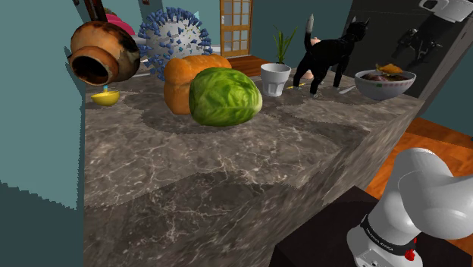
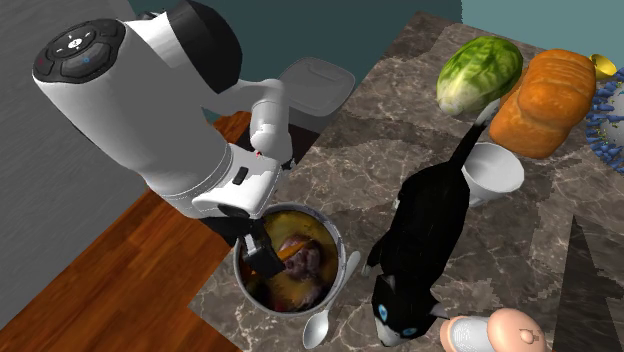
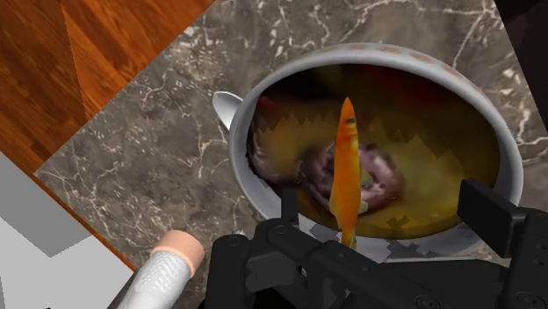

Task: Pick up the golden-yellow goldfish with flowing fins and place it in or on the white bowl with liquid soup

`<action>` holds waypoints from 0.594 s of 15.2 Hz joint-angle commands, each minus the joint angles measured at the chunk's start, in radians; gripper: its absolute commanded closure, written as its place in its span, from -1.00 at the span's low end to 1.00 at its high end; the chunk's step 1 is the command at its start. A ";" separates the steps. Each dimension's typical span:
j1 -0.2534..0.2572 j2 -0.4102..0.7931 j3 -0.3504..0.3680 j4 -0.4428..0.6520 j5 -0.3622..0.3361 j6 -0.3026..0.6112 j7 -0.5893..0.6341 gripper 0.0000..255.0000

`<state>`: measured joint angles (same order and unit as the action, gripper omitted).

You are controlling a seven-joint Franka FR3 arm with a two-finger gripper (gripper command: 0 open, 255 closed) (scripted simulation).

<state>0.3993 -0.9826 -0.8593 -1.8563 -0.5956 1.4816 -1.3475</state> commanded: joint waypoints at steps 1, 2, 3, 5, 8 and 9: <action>0.006 0.022 0.018 0.067 0.017 -0.050 -0.013 -1.00; 0.010 0.034 0.024 0.099 0.025 -0.073 -0.019 -1.00; 0.010 0.034 0.024 0.099 0.025 -0.073 -0.019 -1.00; 0.010 0.034 0.024 0.099 0.025 -0.073 -0.019 -1.00; 0.010 0.034 0.024 0.099 0.025 -0.073 -0.019 -1.00; 0.010 0.034 0.024 0.099 0.025 -0.073 -0.019 -1.00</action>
<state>0.4093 -0.9485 -0.8358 -1.7573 -0.5711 1.4093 -1.3666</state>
